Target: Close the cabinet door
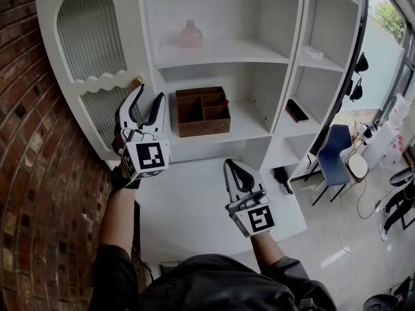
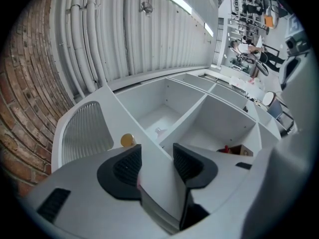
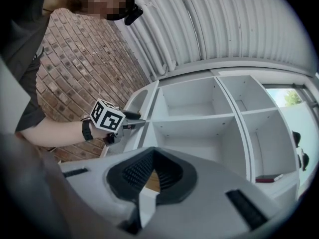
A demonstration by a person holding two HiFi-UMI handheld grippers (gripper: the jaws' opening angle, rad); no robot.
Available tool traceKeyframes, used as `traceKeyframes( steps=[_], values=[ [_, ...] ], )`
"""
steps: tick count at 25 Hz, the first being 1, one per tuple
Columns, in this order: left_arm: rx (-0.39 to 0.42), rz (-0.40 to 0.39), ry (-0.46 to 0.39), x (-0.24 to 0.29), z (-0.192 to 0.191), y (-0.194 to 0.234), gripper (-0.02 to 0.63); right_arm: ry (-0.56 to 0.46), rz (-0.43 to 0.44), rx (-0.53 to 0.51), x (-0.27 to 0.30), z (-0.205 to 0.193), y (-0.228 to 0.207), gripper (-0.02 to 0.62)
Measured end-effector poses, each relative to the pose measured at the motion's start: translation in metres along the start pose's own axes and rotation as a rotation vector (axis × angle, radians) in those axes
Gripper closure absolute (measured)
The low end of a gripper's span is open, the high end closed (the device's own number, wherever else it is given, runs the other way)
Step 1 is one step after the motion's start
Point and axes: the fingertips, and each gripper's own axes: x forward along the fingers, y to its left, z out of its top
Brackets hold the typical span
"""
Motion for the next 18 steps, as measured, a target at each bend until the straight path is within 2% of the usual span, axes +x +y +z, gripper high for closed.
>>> traceKeyframes(
  steps=[18],
  values=[
    [0.025, -0.014, 0.061, 0.022, -0.017, -0.008, 0.422, -0.012, 0.034, 0.015, 0.009, -0.004, -0.011, 0.597]
  ],
)
